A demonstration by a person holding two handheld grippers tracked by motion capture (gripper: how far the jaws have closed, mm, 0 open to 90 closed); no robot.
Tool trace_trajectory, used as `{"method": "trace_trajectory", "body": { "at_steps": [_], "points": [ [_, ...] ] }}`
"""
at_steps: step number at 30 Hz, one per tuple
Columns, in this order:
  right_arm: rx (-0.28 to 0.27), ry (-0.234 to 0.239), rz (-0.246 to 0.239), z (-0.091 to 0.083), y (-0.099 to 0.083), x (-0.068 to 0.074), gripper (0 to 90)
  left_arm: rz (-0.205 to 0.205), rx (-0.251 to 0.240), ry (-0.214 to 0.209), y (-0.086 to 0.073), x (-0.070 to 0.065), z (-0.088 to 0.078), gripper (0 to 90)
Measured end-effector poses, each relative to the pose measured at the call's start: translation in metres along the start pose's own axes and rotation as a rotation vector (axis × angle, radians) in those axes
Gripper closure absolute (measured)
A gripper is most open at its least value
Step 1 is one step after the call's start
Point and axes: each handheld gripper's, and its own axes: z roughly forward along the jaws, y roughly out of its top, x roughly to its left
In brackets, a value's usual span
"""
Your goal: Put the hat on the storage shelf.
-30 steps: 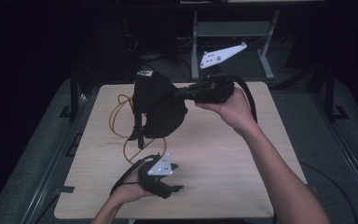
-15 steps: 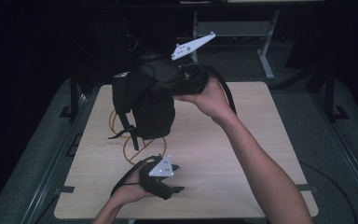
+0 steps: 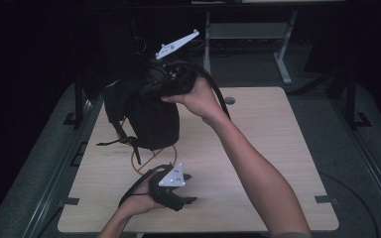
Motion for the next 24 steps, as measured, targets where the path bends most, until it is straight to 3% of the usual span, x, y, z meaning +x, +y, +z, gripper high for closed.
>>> {"method": "trace_trajectory", "body": {
  "at_steps": [6,18,24],
  "points": [
    [0.004,0.017,0.023,0.020,0.003,-0.006,87.7,-0.012,-0.001,0.002,0.000,0.000,0.000,31.2],
    [0.051,-0.013,0.061,0.055,0.004,-0.021,85.3,-0.004,0.003,0.007,0.001,0.000,0.000,31.6],
    [0.029,-0.049,0.089,0.060,0.001,-0.020,63.3,0.001,0.005,0.010,-0.002,0.000,-0.003,31.5]
  ]
}}
